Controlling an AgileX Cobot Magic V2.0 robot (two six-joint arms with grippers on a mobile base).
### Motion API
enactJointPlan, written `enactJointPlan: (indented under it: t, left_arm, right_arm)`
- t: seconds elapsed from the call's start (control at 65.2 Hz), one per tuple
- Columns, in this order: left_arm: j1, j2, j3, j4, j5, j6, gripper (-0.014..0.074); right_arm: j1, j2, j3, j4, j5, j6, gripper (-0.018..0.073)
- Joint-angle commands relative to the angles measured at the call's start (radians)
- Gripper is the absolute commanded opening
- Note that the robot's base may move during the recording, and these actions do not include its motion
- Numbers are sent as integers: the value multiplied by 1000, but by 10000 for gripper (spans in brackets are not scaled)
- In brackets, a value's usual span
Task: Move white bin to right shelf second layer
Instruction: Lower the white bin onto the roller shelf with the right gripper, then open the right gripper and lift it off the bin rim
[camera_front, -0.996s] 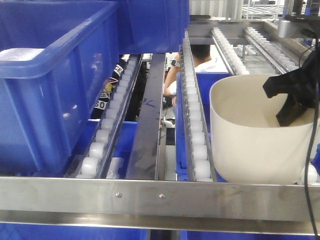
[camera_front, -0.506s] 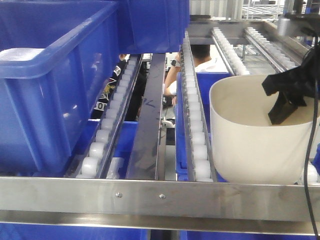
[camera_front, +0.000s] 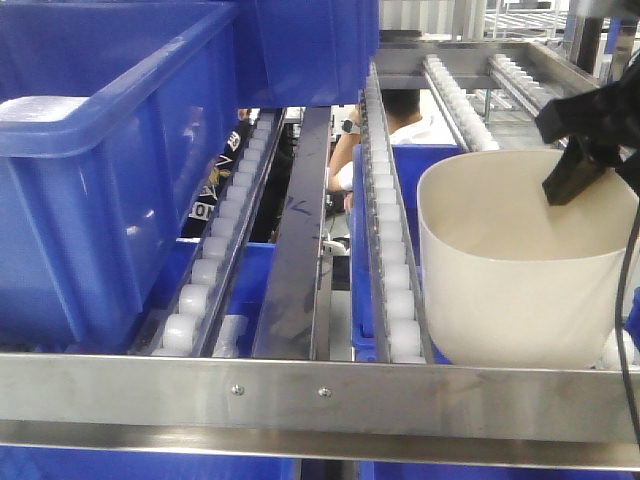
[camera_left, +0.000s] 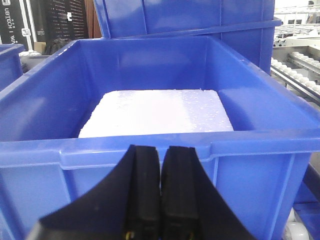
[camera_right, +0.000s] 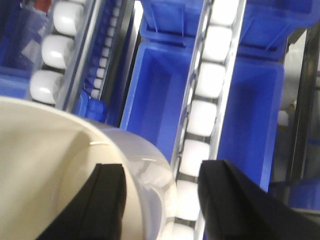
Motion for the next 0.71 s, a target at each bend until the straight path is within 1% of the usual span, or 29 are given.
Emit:
enactJointPlan:
  t: [0.0, 0.23, 0.322, 0.491, 0.69]
  left_arm:
    - [-2, -13, 33, -5, -87, -7, 85]
    - [-2, -13, 33, -5, -87, -7, 85]
    - [-2, -13, 33, -5, -87, -7, 85]
    - [-2, -13, 33, -5, -87, -7, 85]
    - [-2, -13, 33, -5, -87, -7, 85]
  right_arm:
    - [1, -46, -28, 1, -59, 1, 436]
    - [1, -79, -28, 4, -45, 1, 436]
    - [1, -108, -28, 20, -40, 1, 436]
    - [1, -186, -25, 43, -35, 1, 436]
    - [1, -317, 17, 44, -24, 1, 433]
